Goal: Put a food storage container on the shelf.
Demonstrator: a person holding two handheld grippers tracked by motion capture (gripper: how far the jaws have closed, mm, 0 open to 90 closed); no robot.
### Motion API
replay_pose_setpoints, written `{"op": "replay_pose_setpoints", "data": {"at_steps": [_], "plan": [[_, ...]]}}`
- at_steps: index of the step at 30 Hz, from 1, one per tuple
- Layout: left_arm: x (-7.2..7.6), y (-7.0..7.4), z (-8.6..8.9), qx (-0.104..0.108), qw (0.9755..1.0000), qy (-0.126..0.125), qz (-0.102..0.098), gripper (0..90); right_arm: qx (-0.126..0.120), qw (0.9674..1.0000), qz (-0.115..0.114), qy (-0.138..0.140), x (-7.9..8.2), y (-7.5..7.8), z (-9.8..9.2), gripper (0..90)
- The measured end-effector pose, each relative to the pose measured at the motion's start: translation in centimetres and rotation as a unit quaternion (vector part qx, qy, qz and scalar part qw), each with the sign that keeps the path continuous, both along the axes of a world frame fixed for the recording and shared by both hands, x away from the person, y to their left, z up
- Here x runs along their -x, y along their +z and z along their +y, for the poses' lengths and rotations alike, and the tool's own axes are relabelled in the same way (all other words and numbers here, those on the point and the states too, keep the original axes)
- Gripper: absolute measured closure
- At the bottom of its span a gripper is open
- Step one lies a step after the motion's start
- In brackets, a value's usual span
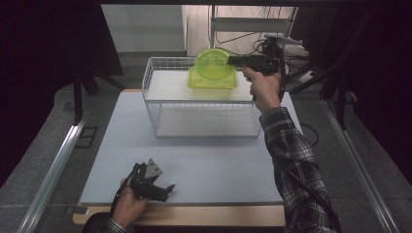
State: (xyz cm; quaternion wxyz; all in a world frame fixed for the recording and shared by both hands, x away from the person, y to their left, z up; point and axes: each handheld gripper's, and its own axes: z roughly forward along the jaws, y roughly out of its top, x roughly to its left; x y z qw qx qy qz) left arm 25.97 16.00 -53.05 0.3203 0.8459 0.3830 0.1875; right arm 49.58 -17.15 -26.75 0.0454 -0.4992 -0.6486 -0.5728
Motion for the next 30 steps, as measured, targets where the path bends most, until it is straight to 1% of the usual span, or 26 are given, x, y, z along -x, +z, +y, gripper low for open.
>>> {"op": "replay_pose_setpoints", "data": {"at_steps": [2, 4, 6, 7, 9, 10, 15, 16, 20, 25, 30], "plan": [[0.01, 0.02, 0.02, 0.000, 1.0000, 0.000, 0.000, 0.6, 0.011, 0.9999, 0.000, -0.007, -0.11, -0.08, 0.24, 81.1], [0.01, 0.03, 0.03, 0.001, 1.0000, 0.000, 0.000, 0.7, 0.010, 0.9999, 0.002, -0.012, -0.19, -0.12, 0.30, 80.9], [0.01, 0.01, 0.01, 0.000, 1.0000, 0.000, 0.000, 0.6, 0.014, 0.9998, -0.002, -0.016, -0.18, -0.10, 0.35, 80.4], [0.02, 0.00, -0.01, 0.000, 1.0000, -0.001, 0.000, 0.7, 0.019, 0.9996, -0.002, -0.020, -0.15, -0.04, 0.42, 80.0], [0.03, 0.00, -0.04, -0.001, 1.0000, -0.001, 0.000, 0.7, 0.035, 0.9989, -0.009, -0.030, -0.06, 0.06, 0.58, 79.4], [0.03, -0.01, -0.05, 0.000, 1.0000, -0.001, 0.000, 0.7, 0.039, 0.9987, -0.010, -0.032, -0.04, 0.09, 0.64, 79.1], [0.03, -0.03, -0.07, -0.002, 1.0000, -0.001, 0.001, 0.7, 0.050, 0.9975, -0.011, -0.048, -0.11, 0.11, 0.84, 76.9], [0.03, -0.03, -0.07, -0.002, 1.0000, -0.001, 0.001, 0.7, 0.055, 0.9970, -0.011, -0.052, -0.15, 0.08, 0.90, 74.9], [0.04, -0.07, -0.12, -0.002, 1.0000, -0.001, 0.001, 0.7, 0.061, 0.9964, -0.012, -0.056, -0.29, -0.03, 0.89, 73.5], [0.04, -0.06, -0.12, -0.005, 1.0000, -0.003, 0.002, 0.7, 0.060, 0.9965, -0.010, -0.057, -0.57, -0.19, 0.66, 66.7], [0.04, -0.10, -0.19, -0.007, 1.0000, -0.003, 0.002, 0.6, 0.061, 0.9968, -0.020, -0.049, -0.50, 0.05, 0.55, 55.8]]}}
